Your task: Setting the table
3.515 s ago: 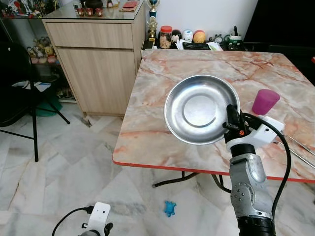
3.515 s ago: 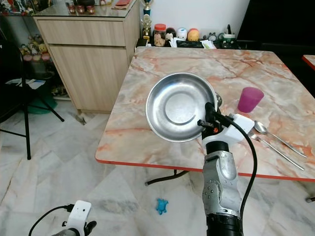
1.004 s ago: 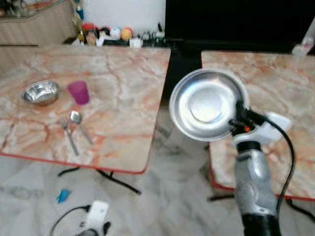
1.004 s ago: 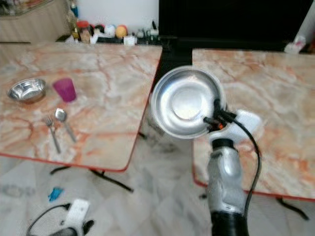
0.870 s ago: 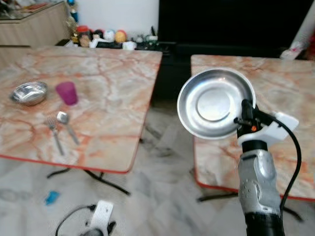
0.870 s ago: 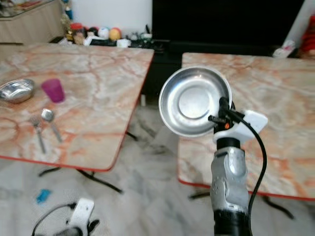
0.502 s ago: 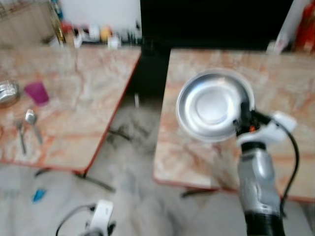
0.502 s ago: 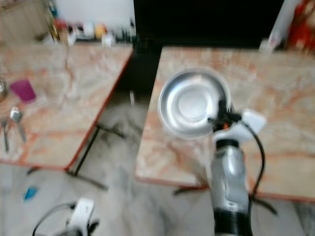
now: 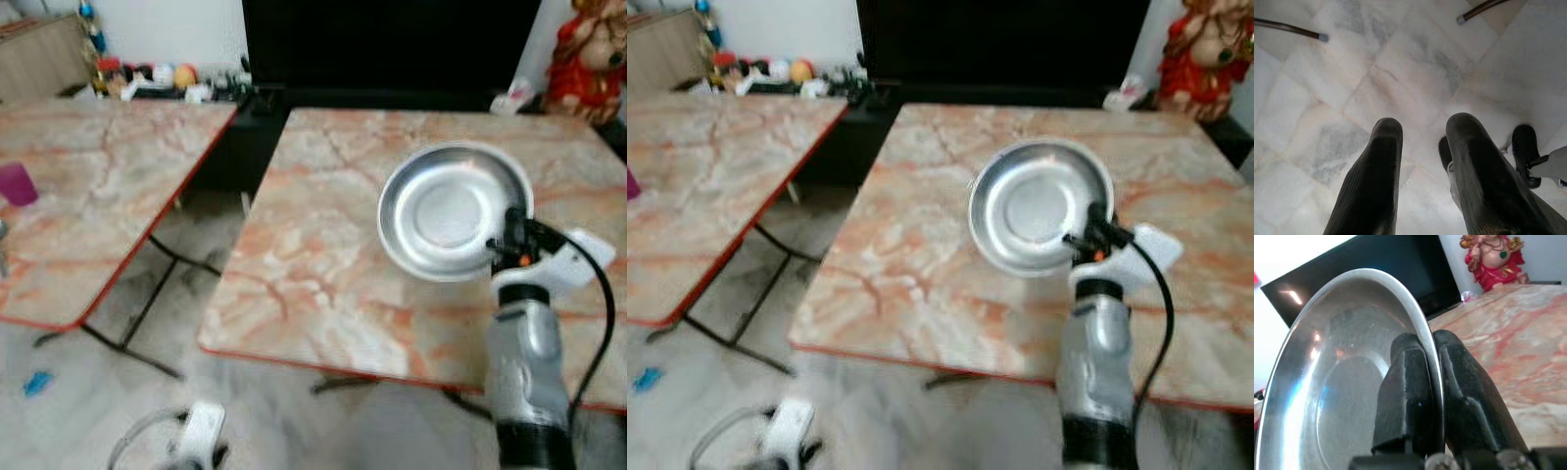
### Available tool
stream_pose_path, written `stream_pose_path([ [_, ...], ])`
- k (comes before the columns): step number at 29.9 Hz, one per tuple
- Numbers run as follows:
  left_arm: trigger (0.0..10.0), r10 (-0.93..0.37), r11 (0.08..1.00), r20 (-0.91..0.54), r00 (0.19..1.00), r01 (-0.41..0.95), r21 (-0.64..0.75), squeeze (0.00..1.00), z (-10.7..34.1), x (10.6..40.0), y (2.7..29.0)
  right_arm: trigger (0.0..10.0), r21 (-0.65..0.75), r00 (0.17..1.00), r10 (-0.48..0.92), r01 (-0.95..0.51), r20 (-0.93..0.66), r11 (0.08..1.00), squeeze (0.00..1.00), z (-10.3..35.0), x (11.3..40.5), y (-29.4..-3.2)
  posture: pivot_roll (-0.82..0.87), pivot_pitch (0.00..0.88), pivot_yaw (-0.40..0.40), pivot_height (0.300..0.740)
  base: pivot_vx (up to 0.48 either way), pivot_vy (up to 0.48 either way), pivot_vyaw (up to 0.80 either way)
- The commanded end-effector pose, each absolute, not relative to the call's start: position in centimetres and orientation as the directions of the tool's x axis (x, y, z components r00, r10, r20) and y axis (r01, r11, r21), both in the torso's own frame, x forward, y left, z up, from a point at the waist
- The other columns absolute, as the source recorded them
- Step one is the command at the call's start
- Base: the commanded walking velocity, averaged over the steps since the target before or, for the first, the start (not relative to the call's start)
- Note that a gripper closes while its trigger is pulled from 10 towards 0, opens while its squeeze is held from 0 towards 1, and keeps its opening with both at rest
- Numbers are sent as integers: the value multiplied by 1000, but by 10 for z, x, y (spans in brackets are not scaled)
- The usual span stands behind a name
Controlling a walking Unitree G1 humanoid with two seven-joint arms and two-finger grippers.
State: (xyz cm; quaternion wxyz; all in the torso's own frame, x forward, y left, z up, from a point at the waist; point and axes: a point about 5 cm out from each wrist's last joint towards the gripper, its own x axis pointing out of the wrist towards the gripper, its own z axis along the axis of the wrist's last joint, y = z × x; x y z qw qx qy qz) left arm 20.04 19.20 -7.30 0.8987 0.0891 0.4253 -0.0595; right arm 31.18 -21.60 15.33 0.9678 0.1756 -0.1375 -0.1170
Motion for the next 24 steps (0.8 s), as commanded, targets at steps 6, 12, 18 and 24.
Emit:
stream_pose_path([
  [6, 10000, -23, 977, -792, 610, 183, 113, 0, -75, 195, 197, 10000, 369, 891, -391, 292, 231, 883, 0, 159, 309, -236, -46, 0, 27, 740, 0, 0, 0],
  [12, 10000, -30, 976, -791, 611, 189, 109, 0, -75, 196, 196, 10000, 333, 838, -525, 457, 149, 824, 0, 146, 302, -254, -47, 0, 27, 740, 0, 0, 0],
  [18, 10000, -33, 976, -786, 617, 189, 107, 0, -74, 198, 196, 10000, 294, 771, -635, 621, -57, 727, 0, 121, 281, -262, -35, 0, 17, 740, 0, 0, 0],
  [24, 10000, -34, 974, -790, 612, 199, 112, 0, -74, 197, 196, 10000, 299, 742, -666, 655, -81, 694, 0, 118, 254, -256, -71, 0, 30, 740, 0, 0, 0],
])
